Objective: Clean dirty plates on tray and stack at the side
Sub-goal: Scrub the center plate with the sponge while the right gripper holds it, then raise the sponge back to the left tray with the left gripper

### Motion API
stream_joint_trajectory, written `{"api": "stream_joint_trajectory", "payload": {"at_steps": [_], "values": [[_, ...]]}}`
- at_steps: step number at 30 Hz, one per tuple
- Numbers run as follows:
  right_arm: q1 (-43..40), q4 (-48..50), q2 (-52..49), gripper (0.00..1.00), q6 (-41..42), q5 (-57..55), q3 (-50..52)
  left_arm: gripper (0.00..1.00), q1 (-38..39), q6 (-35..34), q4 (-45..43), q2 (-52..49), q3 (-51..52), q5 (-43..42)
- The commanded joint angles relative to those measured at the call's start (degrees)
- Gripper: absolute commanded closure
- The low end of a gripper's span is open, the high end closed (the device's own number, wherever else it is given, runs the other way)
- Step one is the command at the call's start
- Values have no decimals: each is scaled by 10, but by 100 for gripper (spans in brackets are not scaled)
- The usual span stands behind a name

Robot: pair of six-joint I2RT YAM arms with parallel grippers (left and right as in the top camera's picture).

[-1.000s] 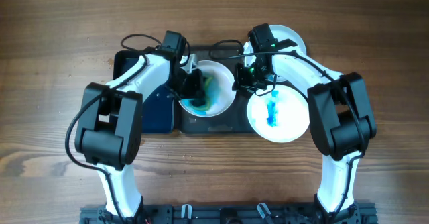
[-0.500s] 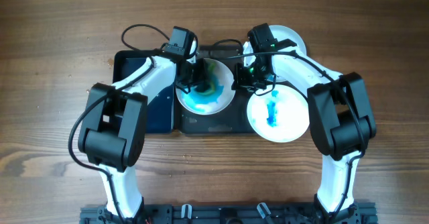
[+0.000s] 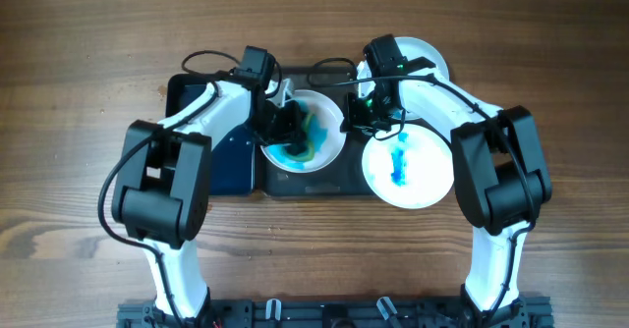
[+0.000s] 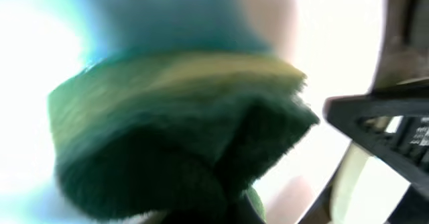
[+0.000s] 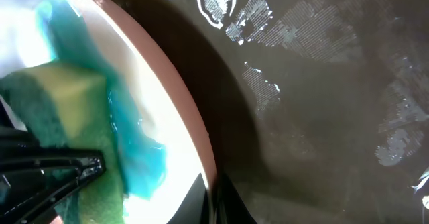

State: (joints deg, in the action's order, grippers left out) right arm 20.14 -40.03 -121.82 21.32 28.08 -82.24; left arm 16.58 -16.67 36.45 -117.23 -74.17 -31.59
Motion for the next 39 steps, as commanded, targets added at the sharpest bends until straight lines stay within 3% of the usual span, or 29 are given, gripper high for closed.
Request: {"api": "stream_joint_trajectory", "payload": {"at_steps": [1,7,10,22,30,39], "values": [[-1,2,-6,96,-2,16,-1,96,11,-25,-50,-15,7,17],[-1,3,-6,96,-1,13,-2,96,13,-124,-105,-15,5,290],[-1,3,-6,96,12,2,-1,96,13,-126,-56,-14,-26,324],[-1,-8,10,96,31,-58,-4,96,-11,-125,352,-9,-334,325],[60,-42,134,96,12,-259,-4,96,-86,-121,395,-10,-349,314],[200,-102,256,96,12,-668,-4,96,-101,-121,394,-10,-349,314]]}}
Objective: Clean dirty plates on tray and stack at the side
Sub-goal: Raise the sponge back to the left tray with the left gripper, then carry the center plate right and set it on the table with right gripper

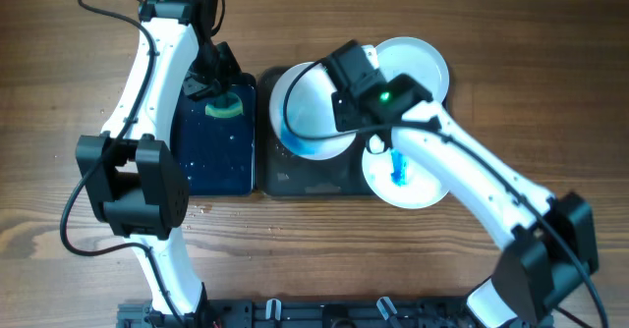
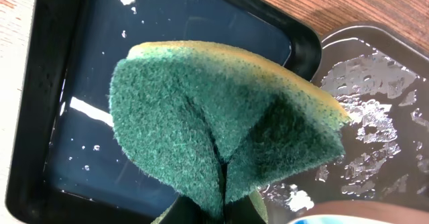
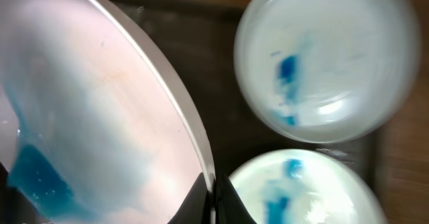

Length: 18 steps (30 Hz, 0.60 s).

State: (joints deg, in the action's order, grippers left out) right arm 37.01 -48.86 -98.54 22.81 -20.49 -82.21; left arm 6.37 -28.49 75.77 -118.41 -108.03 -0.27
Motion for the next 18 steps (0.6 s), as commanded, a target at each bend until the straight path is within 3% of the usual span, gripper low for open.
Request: {"api": "stream_joint_trajectory", "payload": {"at_steps": [1,13,18], "values": [[40,-17,26,96,-3,-203,-4,96,2,-3,1,2,-10,1],[195,-47,33,96,-33,-654,-4,96,2,-3,1,2,-10,1],[219,-35,33,96,-61,-665,-4,96,2,-3,2,2,-10,1]]}}
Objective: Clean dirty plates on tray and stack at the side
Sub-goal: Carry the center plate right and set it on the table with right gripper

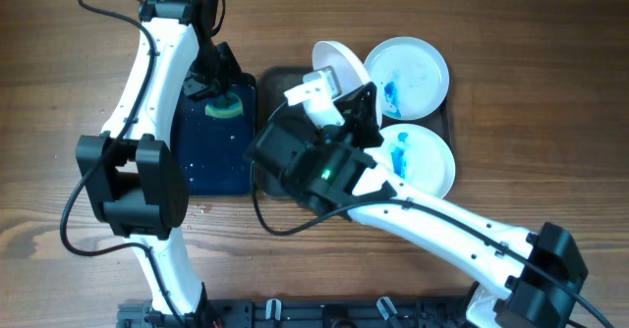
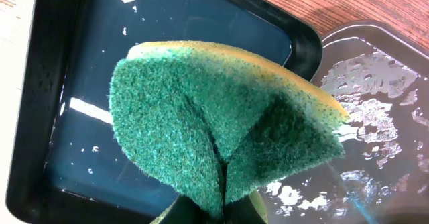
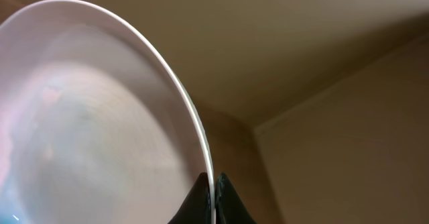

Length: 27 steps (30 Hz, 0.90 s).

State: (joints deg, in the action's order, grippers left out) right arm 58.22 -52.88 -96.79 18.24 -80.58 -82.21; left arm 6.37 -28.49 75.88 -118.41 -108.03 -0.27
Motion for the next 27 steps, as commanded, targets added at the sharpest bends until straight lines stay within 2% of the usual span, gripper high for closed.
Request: {"api": "stream_joint_trajectory", "payload": {"at_steps": [1,3,6,9,11,14,18,22,24,27], "values": [[7,8,16,96,-15,-64,-4,96,2,-3,0,2,-10,1],[6,14,16,96,-12,-38,-4,96,2,-3,1,2,-10,1],[-14,15,16,96,-12,144,-4,96,3,-3,1,2,-10,1],[-74,19,16,96,14,367,-4,96,3,-3,1,2,-10,1],[-129,33,16,96,8,530,-4,96,5,-3,2,2,-10,1],[-217,38,16,96,-3,700,-4,96,9,-3,2,2,-10,1],[-377,39,16,96,-36,945,-4,96,19,-3,-1,2,-10,1],[-525,27,17,96,-46,1030,-4,96,29,-3,-4,2,-10,1],[-594,13,17,96,-51,1027,-4,96,35,-3,-5,2,-10,1],[-689,-16,17,96,-51,965,-4,96,42,-3,-9,2,-10,1]]}}
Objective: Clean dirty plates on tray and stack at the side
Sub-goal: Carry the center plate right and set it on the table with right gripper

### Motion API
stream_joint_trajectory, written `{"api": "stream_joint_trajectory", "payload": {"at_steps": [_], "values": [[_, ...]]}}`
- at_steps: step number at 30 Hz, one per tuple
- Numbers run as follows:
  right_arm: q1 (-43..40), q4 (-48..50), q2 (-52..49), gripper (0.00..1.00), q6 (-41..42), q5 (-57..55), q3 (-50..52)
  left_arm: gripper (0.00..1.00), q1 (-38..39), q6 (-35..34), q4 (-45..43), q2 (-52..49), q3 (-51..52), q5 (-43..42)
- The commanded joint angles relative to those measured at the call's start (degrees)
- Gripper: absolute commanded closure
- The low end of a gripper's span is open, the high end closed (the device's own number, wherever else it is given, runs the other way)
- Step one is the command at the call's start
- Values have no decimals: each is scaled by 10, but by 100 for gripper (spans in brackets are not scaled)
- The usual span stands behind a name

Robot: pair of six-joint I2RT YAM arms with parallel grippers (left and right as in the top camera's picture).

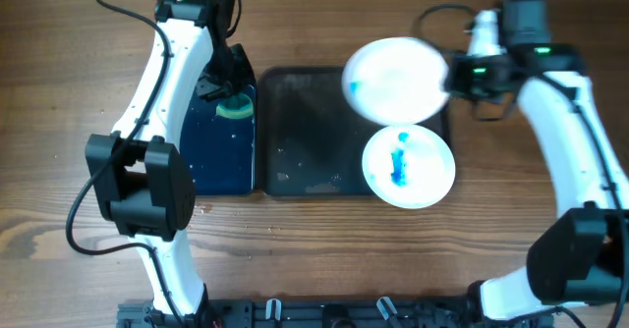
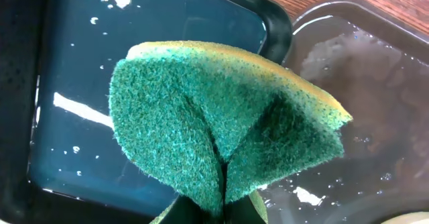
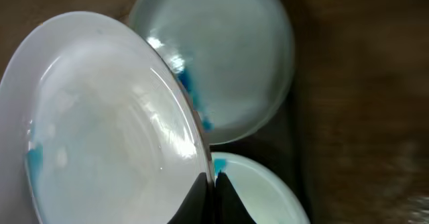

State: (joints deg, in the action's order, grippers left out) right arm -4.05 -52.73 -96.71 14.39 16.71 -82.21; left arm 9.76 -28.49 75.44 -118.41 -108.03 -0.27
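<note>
My right gripper is shut on the right rim of a white plate, held above the black tray. In the right wrist view the held plate looks nearly white, with a faint blue trace at its left edge, and the jaws pinch its rim. Below it sits a blue-stained plate. A second stained plate lies at the tray's front right. My left gripper is shut on a folded green and yellow sponge over the blue water basin.
The water basin stands directly left of the tray, edge to edge. The tray's left and middle part is wet. Wooden table surrounds both. Cables trail from both arms at the back.
My right arm lay across the tray with the plate tipped up at the tray's back middle; now it is on the right with the plate over the back right plate. The left gripper barely shifted.
First my left gripper pressed the sponge into the blue-smeared plate that my right gripper held over the tray. Then the sponge was over the water basin and the plate held blue liquid at one edge. Then the plate was tipped up; now it looks nearly white, over the tray's back right.
</note>
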Motion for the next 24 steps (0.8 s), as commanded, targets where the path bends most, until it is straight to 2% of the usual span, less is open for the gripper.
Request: {"api": "stream_joint_trajectory", "payload": {"at_steps": [1,5,8,17,18,20,22,24], "values": [[-94,-26,16,96,-13,-34,-2,96,11,-3,-5,2,-10,1],[-179,-25,15,96,-13,-107,27,96,18,-3,-11,2,-10,1],[-224,13,14,96,-7,-125,72,96,18,-3,-14,2,-10,1],[-241,178,14,96,-7,-168,242,96,18,-3,-15,2,-10,1],[-241,181,14,90,-6,-167,244,96,18,-3,-15,2,-10,1],[-241,181,15,61,0,-157,238,96,18,-3,-15,2,-10,1],[-241,157,15,52,8,-113,215,96,19,-3,-15,2,-10,1],[-241,110,16,50,5,-46,169,96,21,-3,-15,2,-10,1]]}}
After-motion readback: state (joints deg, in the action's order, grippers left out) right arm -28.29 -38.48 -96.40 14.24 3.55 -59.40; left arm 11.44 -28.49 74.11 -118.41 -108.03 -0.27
